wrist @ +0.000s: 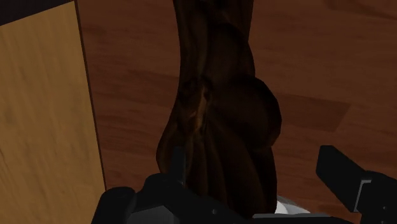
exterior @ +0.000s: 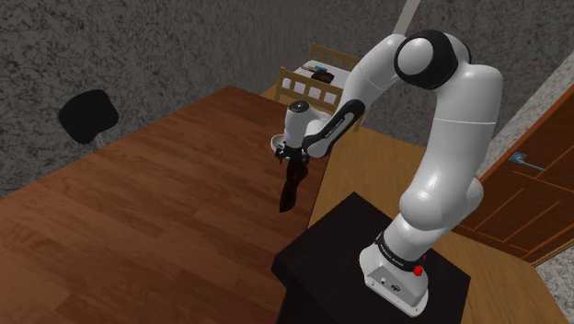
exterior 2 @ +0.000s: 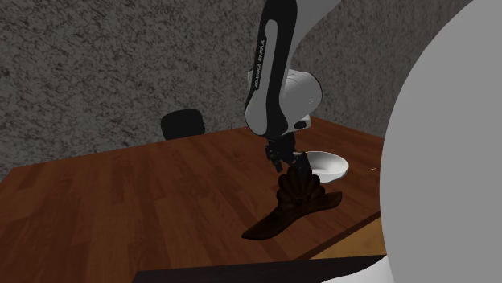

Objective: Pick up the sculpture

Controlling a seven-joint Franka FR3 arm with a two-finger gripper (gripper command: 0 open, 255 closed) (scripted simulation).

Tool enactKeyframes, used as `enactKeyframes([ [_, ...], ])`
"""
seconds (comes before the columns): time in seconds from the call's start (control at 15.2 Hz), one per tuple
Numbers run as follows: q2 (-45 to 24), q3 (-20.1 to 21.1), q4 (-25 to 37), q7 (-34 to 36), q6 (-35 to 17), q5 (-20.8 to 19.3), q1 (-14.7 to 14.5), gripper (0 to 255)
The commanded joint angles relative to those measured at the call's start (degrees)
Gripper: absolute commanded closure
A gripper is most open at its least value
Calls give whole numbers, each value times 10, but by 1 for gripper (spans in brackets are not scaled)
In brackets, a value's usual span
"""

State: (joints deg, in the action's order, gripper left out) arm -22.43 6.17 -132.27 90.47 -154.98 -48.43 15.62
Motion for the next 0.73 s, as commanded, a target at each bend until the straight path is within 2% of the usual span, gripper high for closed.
enactKeyframes([
  [0.0, -5, -2, 3, 2, -2, -3, -1, 255],
  [0.66, 4, 3, 0, -4, 3, 5, 1, 255],
])
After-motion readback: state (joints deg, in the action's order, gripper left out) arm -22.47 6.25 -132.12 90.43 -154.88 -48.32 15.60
